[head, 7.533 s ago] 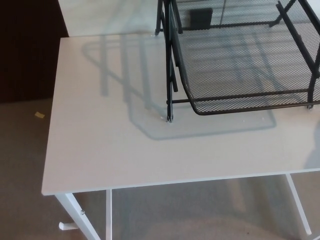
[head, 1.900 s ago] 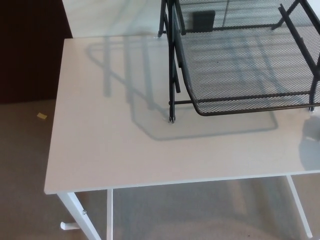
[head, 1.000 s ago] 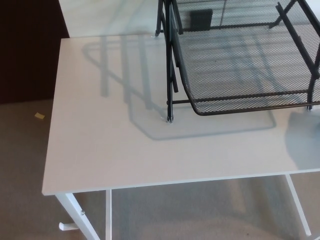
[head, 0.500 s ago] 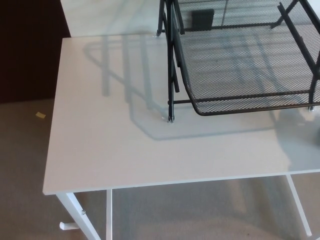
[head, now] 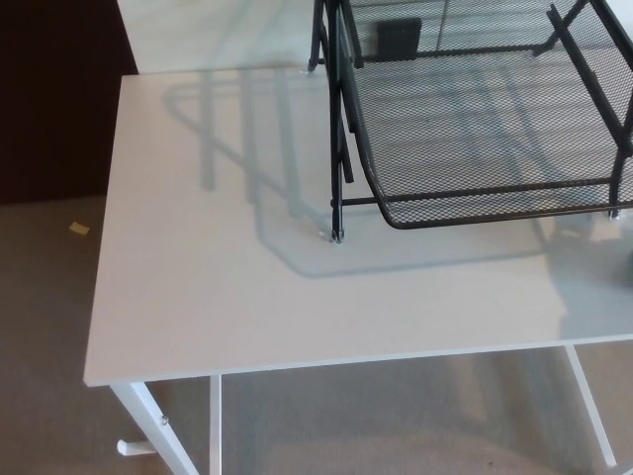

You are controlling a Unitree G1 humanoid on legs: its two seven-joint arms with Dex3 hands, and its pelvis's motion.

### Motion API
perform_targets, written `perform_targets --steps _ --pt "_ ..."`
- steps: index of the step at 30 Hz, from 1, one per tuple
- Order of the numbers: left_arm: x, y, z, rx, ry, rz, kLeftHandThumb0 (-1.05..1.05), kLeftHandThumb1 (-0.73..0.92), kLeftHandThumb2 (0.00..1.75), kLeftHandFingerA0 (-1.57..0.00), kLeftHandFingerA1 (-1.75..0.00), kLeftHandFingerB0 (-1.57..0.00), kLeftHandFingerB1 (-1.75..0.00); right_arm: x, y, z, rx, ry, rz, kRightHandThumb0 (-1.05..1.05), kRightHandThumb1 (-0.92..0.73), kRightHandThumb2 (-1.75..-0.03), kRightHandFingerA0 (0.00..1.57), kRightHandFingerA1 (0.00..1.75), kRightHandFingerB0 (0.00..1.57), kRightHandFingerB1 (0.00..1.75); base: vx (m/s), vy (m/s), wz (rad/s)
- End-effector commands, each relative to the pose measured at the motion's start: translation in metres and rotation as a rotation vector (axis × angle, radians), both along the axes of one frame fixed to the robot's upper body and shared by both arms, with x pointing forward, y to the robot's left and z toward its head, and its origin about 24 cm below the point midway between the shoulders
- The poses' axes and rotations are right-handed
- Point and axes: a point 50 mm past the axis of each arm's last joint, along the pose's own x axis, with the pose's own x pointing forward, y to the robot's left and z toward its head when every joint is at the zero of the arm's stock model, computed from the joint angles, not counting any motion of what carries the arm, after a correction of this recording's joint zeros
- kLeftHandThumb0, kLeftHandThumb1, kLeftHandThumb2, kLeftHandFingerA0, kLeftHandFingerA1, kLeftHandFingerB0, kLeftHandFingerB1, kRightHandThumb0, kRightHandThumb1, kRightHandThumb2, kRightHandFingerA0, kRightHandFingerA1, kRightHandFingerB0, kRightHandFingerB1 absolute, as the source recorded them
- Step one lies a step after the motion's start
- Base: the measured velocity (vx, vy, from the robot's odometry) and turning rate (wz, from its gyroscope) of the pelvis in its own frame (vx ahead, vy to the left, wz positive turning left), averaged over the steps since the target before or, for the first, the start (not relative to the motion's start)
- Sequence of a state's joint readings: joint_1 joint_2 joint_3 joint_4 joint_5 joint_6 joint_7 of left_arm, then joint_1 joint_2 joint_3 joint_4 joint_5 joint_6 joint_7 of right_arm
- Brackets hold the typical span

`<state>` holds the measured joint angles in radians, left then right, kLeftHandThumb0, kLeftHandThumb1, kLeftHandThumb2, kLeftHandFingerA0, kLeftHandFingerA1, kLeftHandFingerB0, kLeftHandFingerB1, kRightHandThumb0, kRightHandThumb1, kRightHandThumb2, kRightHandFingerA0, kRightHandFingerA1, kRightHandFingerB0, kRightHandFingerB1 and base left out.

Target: The robot walks towards a desk on which a file tray is kept in the middle and a cube is kept to its right. The robot lifts the cube using its right hand and places it on the file tray.

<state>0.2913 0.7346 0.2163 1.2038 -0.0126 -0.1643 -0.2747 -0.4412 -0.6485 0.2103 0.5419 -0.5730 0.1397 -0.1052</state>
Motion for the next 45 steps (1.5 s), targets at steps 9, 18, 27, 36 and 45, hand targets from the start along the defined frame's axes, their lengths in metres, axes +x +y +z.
perform_targets --steps 9,18,27,36,45 --pt "0.000 0.006 0.009 0.016 -0.014 -0.019 -1.05 0.92 0.72 -0.51 -0.95 -0.29 -0.81 -0.009 -0.003 0.011 0.258 0.496 -0.124 -0.71 -0.46 -0.82 0.00 0.25 0.00 0.13 0.00 0.000 0.00" --pt "0.005 0.006 0.009 0.004 -0.016 -0.023 -1.05 0.92 0.72 -0.52 -0.96 -0.30 -0.81 -0.017 0.002 -0.002 0.129 0.653 0.016 -0.68 -0.47 -0.87 0.01 0.29 0.03 0.27 0.00 0.000 0.00" --pt "0.005 0.005 0.007 0.006 -0.006 -0.036 -1.05 0.92 0.72 -0.52 -0.94 -0.30 -0.80 -0.019 0.004 -0.043 0.185 0.643 -0.151 -0.58 -0.63 -0.73 0.01 0.34 0.10 0.27 0.00 0.000 0.00" --pt "0.008 0.004 0.007 0.000 0.006 -0.054 -1.05 0.92 0.74 -0.49 -0.94 -0.29 -0.80 -0.040 -0.002 -0.082 0.465 0.646 -0.249 -0.13 -0.41 -0.91 0.30 0.64 0.12 0.50 0.00 0.000 0.00" --pt "0.009 0.005 0.008 0.002 0.012 -0.064 -1.05 0.92 0.74 -0.51 -0.93 -0.30 -0.79 -0.038 0.009 -0.085 0.032 0.736 -0.105 -0.23 -0.51 -0.54 0.60 0.88 0.79 0.64 0.00 0.000 0.00"
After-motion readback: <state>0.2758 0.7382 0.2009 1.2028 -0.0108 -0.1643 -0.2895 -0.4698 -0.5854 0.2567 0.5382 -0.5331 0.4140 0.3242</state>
